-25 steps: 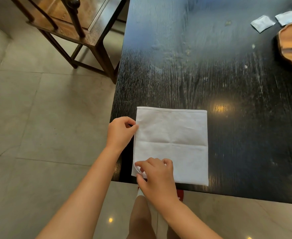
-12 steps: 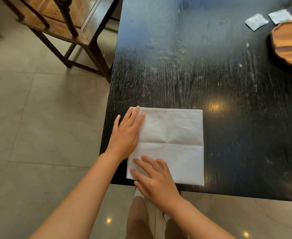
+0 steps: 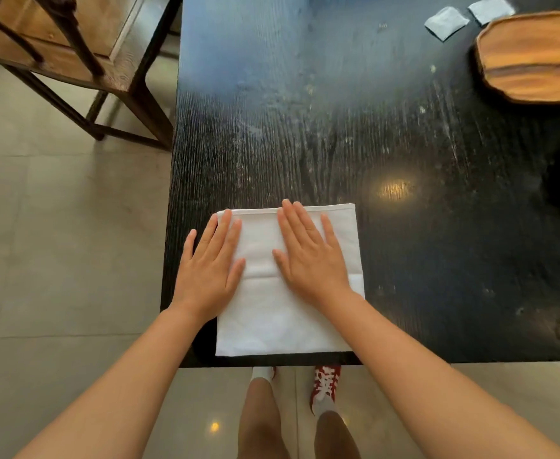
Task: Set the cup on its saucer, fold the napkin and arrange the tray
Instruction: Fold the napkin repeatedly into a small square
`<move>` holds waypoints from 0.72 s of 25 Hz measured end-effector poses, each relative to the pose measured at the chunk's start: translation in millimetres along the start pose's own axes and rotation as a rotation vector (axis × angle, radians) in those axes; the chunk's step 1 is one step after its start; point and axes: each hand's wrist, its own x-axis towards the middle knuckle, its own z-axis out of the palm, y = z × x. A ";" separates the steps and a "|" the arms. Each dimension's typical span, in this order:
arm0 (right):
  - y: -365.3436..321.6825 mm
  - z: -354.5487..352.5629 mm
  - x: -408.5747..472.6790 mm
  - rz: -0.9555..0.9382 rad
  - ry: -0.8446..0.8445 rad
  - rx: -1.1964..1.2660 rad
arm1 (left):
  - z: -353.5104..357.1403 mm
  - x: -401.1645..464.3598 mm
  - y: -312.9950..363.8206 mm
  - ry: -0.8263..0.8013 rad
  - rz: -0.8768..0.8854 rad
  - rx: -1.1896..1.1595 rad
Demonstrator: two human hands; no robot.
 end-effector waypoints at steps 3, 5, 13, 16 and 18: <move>59.8 -12.9 -17.9 0.092 -0.032 -0.077 | -1.1 -0.3 0.4 -0.015 -0.007 0.000; 75.3 -21.7 -25.6 0.154 -0.036 -0.112 | -1.5 -0.2 1.5 -0.012 -0.012 0.000; 49.4 -15.7 -112.7 -0.112 -0.129 -0.131 | 0.9 -0.3 0.7 -0.003 0.012 -0.001; 65.8 -17.9 -119.1 -0.093 -0.154 -0.136 | -5.7 -0.4 6.5 -0.001 -0.046 0.054; 64.4 -20.5 -118.0 -0.086 -0.160 -0.128 | -11.7 -7.5 25.4 0.061 -0.117 0.128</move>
